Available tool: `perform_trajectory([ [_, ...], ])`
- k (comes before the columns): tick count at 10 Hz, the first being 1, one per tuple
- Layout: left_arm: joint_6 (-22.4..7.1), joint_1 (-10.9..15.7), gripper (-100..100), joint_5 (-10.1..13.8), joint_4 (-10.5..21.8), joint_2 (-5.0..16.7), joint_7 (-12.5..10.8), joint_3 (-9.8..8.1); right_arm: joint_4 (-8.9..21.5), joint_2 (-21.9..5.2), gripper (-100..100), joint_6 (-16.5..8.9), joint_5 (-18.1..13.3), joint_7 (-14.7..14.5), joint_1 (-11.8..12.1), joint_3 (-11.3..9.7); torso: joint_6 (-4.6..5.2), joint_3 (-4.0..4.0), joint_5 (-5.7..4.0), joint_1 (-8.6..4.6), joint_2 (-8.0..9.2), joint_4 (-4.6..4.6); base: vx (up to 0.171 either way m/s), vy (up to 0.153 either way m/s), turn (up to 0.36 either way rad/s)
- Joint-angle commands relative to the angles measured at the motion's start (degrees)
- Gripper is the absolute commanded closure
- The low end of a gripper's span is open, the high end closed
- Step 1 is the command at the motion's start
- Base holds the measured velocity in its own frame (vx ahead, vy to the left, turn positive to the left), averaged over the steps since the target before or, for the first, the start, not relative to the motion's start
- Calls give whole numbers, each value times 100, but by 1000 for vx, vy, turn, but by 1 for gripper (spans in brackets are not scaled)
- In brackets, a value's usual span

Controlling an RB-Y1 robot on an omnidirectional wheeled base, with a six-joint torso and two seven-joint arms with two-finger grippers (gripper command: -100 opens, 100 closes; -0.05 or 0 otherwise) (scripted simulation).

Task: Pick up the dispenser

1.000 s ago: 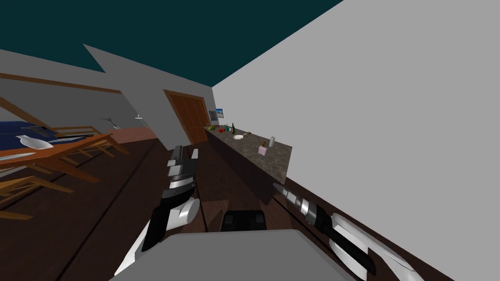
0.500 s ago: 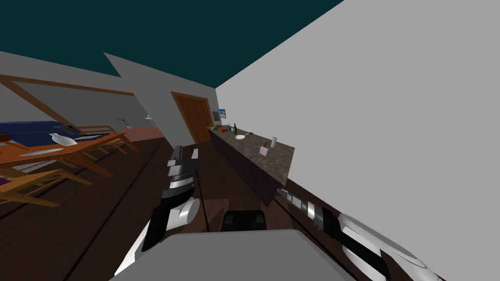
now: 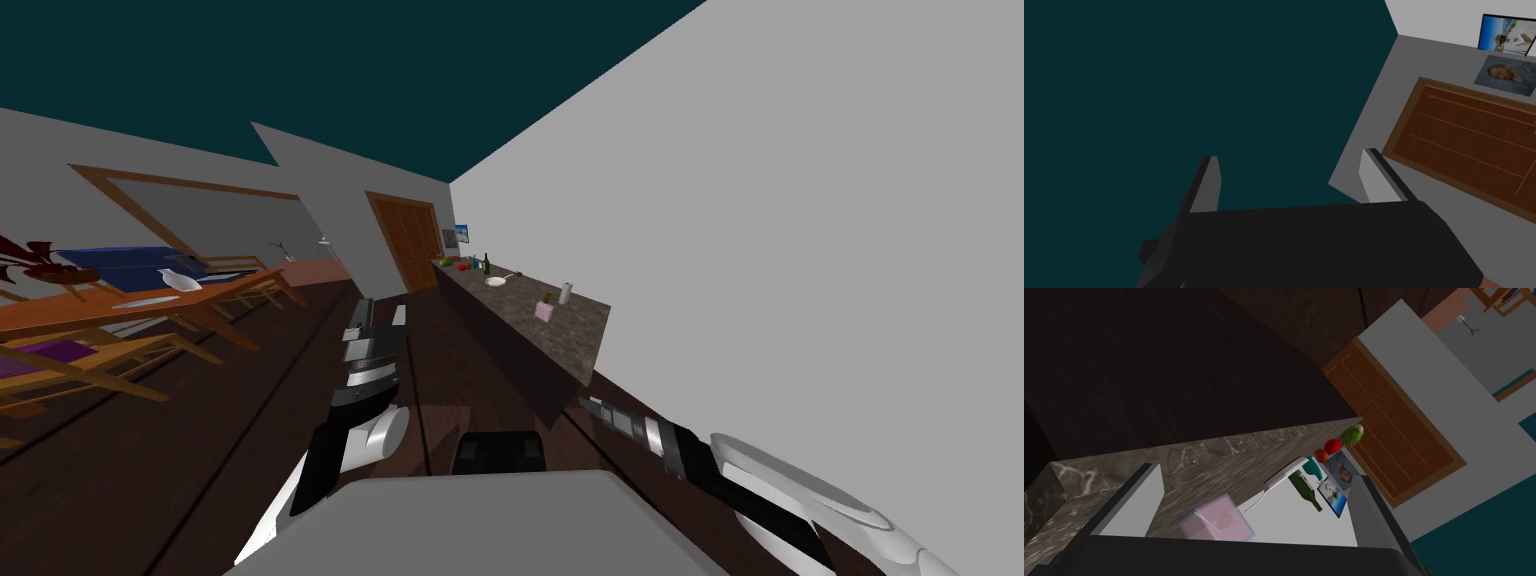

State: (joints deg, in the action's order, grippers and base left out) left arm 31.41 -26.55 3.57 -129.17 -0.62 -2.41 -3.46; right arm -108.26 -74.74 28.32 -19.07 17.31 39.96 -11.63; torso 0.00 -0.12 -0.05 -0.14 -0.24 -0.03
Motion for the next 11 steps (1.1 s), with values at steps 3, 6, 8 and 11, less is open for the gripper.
perform_trajectory([
  [3,0,0,0,0,0,0,0,0,329,-643,-100,144,-91,-1,141,-35,0,-4,-1,0,-6,-1,32,-18,113],
  [6,0,-1,0,0,0,0,0,0,552,-1110,-100,232,-134,19,218,-49,3,-7,1,6,-11,-3,37,-6,74],
  [8,0,0,0,0,0,0,0,0,772,-1507,-100,319,-172,37,294,-59,0,-5,1,9,-8,-2,44,-3,124],
  [11,0,-1,0,0,0,0,0,-1,1191,-2082,-100,492,-233,67,434,-70,3,-12,1,7,-19,-5,72,-3,121],
])
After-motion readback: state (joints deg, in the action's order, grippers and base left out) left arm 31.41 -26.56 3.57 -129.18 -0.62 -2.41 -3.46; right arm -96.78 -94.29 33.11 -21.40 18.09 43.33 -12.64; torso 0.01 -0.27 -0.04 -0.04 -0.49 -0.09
